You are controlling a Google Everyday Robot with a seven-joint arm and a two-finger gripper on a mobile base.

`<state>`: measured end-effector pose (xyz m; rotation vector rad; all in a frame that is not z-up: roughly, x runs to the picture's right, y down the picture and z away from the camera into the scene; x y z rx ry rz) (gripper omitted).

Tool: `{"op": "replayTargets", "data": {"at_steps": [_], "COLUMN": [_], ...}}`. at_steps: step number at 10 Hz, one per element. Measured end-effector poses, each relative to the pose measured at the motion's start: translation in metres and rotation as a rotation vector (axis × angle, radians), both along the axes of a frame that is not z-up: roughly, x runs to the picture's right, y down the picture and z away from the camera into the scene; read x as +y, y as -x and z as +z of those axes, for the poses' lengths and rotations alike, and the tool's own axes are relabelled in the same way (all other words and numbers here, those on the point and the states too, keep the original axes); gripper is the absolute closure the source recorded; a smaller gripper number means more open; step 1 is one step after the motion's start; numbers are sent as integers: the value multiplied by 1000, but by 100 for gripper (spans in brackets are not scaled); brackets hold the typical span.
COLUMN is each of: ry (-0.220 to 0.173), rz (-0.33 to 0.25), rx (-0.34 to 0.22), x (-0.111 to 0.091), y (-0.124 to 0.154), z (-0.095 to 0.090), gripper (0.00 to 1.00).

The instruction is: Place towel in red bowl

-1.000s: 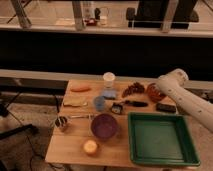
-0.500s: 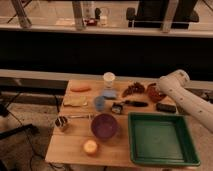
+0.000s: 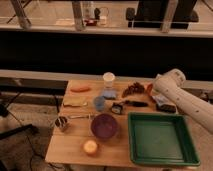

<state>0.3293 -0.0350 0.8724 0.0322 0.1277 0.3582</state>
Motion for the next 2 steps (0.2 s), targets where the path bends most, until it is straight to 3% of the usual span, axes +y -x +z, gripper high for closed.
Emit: {"op": "replayTargets", "data": {"at_steps": [2], "ry": [7], "rz": [1], "rx": [-9], "x": [-3], "y": [8], "z": [-1], "gripper": [20]}}
